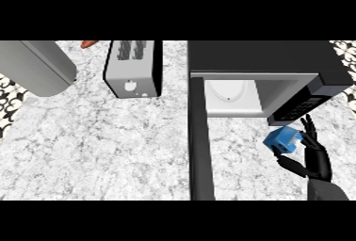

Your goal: Pick up the milk, place it into the microwave and close the microwave

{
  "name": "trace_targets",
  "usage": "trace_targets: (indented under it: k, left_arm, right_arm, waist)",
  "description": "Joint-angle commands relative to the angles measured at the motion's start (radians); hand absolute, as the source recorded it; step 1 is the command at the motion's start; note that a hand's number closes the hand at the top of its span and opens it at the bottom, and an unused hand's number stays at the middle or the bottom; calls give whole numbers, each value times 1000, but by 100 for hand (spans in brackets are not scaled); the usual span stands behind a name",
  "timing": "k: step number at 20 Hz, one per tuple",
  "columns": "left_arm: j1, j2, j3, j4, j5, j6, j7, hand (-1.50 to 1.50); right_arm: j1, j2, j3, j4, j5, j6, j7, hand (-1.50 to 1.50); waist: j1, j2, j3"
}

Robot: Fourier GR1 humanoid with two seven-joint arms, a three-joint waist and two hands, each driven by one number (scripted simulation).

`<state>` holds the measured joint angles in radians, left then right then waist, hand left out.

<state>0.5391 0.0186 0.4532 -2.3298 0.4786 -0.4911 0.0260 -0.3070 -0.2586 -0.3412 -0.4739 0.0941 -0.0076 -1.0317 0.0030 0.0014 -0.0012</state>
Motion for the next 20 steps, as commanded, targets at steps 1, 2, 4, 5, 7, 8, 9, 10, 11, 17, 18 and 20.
trace_targets:
  k: [1,2,4,5,7,8,9,10,11,17,18,20]
  left_arm:
    - [-35,14,24,2,30,10,10,-150]
    - [74,-17,14,-83,67,-32,9,-150]
    - [17,-18,-15,-52,28,-20,13,-150]
    - [21,-18,-12,-33,7,-16,-24,-150]
    - [-36,-18,-14,10,-35,-24,-27,-150]
    - [-15,9,12,-10,53,-23,6,-150]
    - [49,-18,14,-84,58,-23,16,-150]
    - [42,-18,5,-60,38,-20,10,-150]
    - [56,-18,26,-42,78,-41,-5,-150]
    - [-19,10,43,-18,53,7,28,-150]
    - [31,11,82,-22,96,-24,15,-150]
    - [3,33,91,-15,119,-8,44,-150]
  right_arm:
    - [-48,-3,25,30,17,57,-109,150]
    - [-67,25,36,-14,10,43,-29,150]
    - [-30,15,34,8,7,64,-91,150]
    - [0,16,37,-1,2,87,-106,150]
    - [-38,59,45,45,24,15,-134,150]
    - [-32,59,47,65,33,14,-173,150]
    - [-10,33,55,0,15,88,-121,150]
    - [-2,63,87,-33,33,81,-114,150]
    - [8,48,85,-31,21,136,-131,150]
    - [114,107,178,-250,4,220,-40,150]
    - [124,112,185,-316,2,183,0,150]
    - [112,140,213,-424,12,116,94,150]
  waist:
    - [14,2,3]
    - [22,-4,2]
    - [10,-1,2]
    - [9,-2,2]
    - [12,2,3]
    - [20,4,4]
    - [14,-3,2]
    - [9,-5,2]
    - [14,-5,2]
    - [-16,-9,0]
    - [-7,-10,-1]
    - [-7,-8,0]
